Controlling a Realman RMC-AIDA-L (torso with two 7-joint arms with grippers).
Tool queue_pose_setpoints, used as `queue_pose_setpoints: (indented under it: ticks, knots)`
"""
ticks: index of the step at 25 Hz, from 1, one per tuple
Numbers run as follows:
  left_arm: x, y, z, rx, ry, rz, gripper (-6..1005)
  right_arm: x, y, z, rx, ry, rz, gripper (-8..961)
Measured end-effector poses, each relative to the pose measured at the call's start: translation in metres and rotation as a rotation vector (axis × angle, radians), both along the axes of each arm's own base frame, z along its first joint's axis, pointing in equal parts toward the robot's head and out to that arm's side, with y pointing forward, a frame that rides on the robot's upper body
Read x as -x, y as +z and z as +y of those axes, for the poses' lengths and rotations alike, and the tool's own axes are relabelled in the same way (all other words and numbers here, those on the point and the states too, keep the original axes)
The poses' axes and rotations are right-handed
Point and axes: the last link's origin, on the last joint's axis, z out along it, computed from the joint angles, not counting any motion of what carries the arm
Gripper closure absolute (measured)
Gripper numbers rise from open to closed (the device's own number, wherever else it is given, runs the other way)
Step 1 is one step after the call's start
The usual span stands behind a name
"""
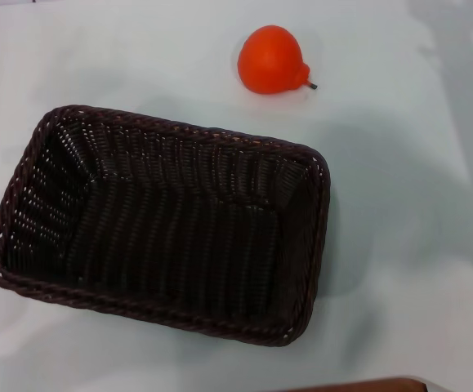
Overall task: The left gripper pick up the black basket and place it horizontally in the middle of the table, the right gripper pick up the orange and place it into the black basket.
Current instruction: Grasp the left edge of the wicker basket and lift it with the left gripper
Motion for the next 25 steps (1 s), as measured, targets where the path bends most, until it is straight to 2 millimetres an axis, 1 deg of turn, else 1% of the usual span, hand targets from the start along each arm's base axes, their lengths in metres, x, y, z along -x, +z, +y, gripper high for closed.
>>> queue_pose_setpoints:
  ticks: [11, 16, 19, 24, 25]
  knots:
    - [-0.001, 0.001, 0.001, -0.003, -0.004, -0.002, 560, 0.003, -0.002, 0.004, 0.012, 0.010, 0.009, 25]
    - [-0.004, 0.004, 0.007, 0.050, -0.050, 0.005, 560, 0.004, -0.002, 0.006, 0.020, 0.011, 0.024, 25]
    - [-0.011, 0.014, 0.015, 0.127, -0.114, 0.045, 553, 0.003, -0.004, 0.009, 0.037, 0.001, 0.041, 25]
    - [-0.025, 0.034, 0.036, 0.345, -0.201, 0.107, 460, 0.003, -0.006, 0.012, 0.052, -0.007, 0.050, 25]
    - [-0.028, 0.039, 0.039, 0.384, -0.215, 0.134, 417, 0.004, -0.006, 0.012, 0.052, -0.006, 0.051, 26]
